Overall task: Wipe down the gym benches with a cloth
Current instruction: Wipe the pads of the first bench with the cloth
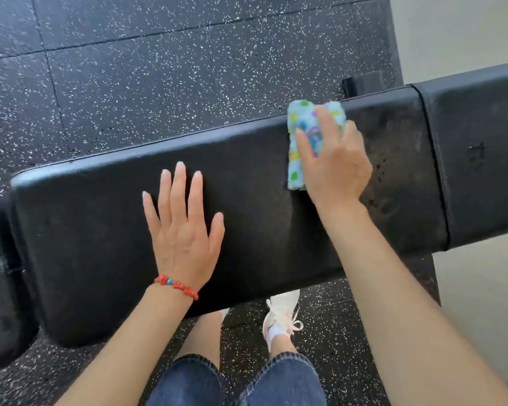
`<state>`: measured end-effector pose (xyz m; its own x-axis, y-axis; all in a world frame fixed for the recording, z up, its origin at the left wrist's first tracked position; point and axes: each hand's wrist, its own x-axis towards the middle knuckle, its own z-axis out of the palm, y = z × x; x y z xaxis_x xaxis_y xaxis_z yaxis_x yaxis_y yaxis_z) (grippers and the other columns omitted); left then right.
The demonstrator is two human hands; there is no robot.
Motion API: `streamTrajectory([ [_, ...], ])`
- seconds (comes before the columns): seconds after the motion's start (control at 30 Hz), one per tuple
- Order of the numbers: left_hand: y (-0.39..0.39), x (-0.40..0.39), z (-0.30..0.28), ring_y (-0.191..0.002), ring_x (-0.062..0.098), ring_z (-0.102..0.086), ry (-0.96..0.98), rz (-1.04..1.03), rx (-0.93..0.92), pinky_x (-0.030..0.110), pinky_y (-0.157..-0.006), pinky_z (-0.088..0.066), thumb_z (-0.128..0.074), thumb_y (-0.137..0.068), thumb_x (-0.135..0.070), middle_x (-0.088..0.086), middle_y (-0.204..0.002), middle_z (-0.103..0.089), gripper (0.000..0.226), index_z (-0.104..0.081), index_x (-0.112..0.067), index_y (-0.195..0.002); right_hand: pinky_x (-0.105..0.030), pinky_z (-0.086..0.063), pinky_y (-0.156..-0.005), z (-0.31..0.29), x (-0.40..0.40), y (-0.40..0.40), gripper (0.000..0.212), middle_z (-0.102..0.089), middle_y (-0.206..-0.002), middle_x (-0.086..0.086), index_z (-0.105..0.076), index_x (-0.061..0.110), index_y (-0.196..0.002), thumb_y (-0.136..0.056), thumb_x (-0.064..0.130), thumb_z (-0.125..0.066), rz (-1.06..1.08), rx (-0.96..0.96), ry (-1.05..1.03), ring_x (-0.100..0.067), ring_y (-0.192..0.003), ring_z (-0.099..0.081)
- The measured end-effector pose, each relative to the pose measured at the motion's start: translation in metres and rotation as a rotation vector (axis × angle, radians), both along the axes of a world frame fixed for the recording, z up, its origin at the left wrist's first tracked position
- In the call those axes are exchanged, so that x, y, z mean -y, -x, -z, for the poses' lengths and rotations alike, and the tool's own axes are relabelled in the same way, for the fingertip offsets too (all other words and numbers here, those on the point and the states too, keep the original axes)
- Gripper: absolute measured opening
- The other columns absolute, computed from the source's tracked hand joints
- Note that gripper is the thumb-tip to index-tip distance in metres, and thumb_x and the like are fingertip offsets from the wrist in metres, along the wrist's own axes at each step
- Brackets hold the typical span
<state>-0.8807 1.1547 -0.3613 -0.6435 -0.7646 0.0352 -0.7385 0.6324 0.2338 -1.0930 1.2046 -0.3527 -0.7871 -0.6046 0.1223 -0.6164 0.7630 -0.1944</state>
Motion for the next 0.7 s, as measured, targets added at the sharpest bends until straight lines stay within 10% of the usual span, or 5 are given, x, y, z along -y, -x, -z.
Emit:
streamTrajectory([
  [0.17, 0.05, -0.032, -0.004, -0.137, 0.035, -0.022, 0.002, 0.102, -0.038, 0.055, -0.112, -0.013, -0.042, -0.09, -0.03, 0.022, -0.146, -0.034, 0.055, -0.036, -0.004, -0.138, -0.028, -0.043, -0.044, 0.004, -0.015, 0.025, 0.041, -0.059, -0.075, -0.012, -0.066, 0.018, -0.108, -0.083, 0.046, -0.049, -0.218, -0.072, 0.025, -0.028, -0.063, -0.058],
  [0.4, 0.074, -0.054, 0.006, -0.138, 0.034, -0.023, 0.006, 0.106, 0.077, 0.055, -0.112, -0.013, -0.036, -0.092, -0.034, 0.02, -0.148, -0.033, 0.055, -0.034, -0.007, -0.14, -0.042, -0.042, -0.074, -0.009, -0.061, 0.097, 0.046, -0.052, -0.111, -0.018, -0.046, 0.025, -0.133, -0.092, 0.046, -0.045, 0.205, 0.109, -0.03, -0.034, -0.103, -0.05],
  [0.7, 0.072, -0.053, 0.005, -0.138, 0.034, -0.021, 0.016, 0.111, 0.117, 0.054, -0.112, -0.013, -0.036, -0.092, -0.034, 0.02, -0.148, -0.032, 0.057, -0.033, -0.006, -0.141, -0.027, -0.041, -0.044, 0.005, -0.053, 0.046, 0.04, -0.057, -0.074, -0.01, -0.065, 0.018, -0.11, -0.086, 0.045, -0.048, -0.244, -0.064, 0.032, -0.025, -0.062, -0.055],
])
